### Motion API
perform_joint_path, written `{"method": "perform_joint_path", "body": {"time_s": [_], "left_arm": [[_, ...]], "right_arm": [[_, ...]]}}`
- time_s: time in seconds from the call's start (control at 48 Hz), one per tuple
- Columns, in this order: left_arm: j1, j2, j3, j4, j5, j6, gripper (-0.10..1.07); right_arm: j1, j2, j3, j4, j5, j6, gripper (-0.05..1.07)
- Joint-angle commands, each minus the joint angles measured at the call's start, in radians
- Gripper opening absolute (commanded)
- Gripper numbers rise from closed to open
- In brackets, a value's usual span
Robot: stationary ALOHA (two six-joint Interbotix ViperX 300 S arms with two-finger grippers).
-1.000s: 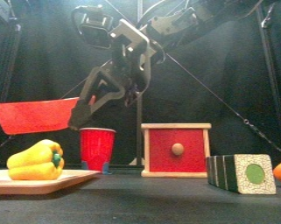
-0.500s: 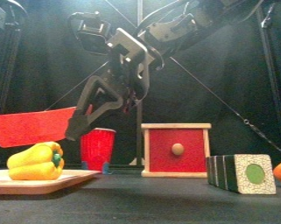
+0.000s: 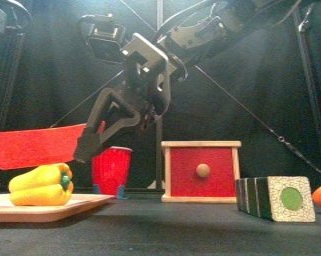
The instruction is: Cut squash
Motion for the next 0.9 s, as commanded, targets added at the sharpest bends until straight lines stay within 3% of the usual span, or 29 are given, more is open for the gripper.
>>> {"method": "perform_joint_path", "body": {"time_s": [0.0,0.5,0.875], "left_arm": [[-0.012,-0.002,-0.005,-0.003,0.006,0.002,0.38],[-0.002,-0.002,0.006,0.008,0.012,0.002,0.38],[0.034,-0.002,0.009,0.069,0.014,0.003,0.38]], "right_arm": [[-0.002,-0.018,-0.015,0.005,0.002,0.003,0.33],[-0.005,-0.015,-0.011,0.006,0.002,0.003,0.33],[-0.018,-0.009,-0.011,0.008,0.002,0.003,0.33]]}}
